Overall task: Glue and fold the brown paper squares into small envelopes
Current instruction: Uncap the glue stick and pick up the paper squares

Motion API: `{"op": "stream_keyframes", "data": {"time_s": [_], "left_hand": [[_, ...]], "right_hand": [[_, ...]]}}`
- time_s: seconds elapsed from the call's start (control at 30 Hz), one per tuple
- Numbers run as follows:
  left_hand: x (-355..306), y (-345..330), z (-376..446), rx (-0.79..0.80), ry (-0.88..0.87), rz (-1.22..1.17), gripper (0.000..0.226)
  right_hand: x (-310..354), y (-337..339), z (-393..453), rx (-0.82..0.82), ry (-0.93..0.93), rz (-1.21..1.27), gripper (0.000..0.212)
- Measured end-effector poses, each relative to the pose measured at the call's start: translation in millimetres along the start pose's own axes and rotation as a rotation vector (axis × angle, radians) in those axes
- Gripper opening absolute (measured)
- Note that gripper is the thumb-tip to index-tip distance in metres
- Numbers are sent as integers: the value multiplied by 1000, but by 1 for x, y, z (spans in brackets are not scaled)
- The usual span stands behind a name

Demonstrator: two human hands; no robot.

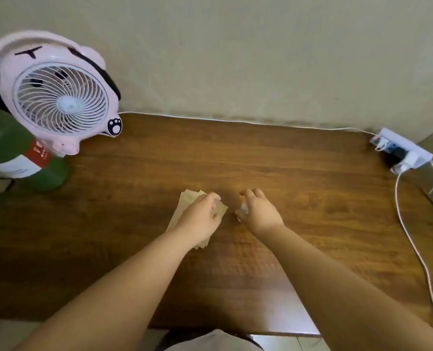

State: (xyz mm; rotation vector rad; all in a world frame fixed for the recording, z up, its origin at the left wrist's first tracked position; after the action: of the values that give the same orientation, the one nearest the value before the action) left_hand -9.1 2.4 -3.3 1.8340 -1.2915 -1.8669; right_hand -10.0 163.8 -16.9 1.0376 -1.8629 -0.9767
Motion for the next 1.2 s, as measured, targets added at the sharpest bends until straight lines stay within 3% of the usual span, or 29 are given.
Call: {"op": "stream_keyframes", "data": {"time_s": [0.17,0.33,0.5,0.83,1.1,1.2], "left_hand": [[0,-11,7,14,32,-51,38],[-4,-7,2,-22,-112,-32,55],[-27,23,-17,-14,-177,-107,28],[-73,76,-41,-18,-321,53,37],[-91,95,-52,56,-382,-64,25],[-92,97,-51,57,-369,-128,33]], "right_hand": [[-1,0,-2,-16,-78,169,24],[14,22,-19,-55,-16,439,30],[33,52,-41,-26,138,516,42],[55,99,-73,89,334,717,34],[51,119,-86,173,482,777,37],[52,121,-84,157,502,787,37]]}}
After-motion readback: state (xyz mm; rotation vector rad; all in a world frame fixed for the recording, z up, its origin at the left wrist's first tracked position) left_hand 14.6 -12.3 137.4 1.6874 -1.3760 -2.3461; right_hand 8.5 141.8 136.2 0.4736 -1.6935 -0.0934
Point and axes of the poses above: each hand's wrist, its own z-axis towards the middle knuckle, its own y-axis out of the back of the hand, x = y × z, the point moved 1 cm from there along z, towards the middle knuckle, and after that the axes turned 14 degrees about -y, right-handed, at the moved point
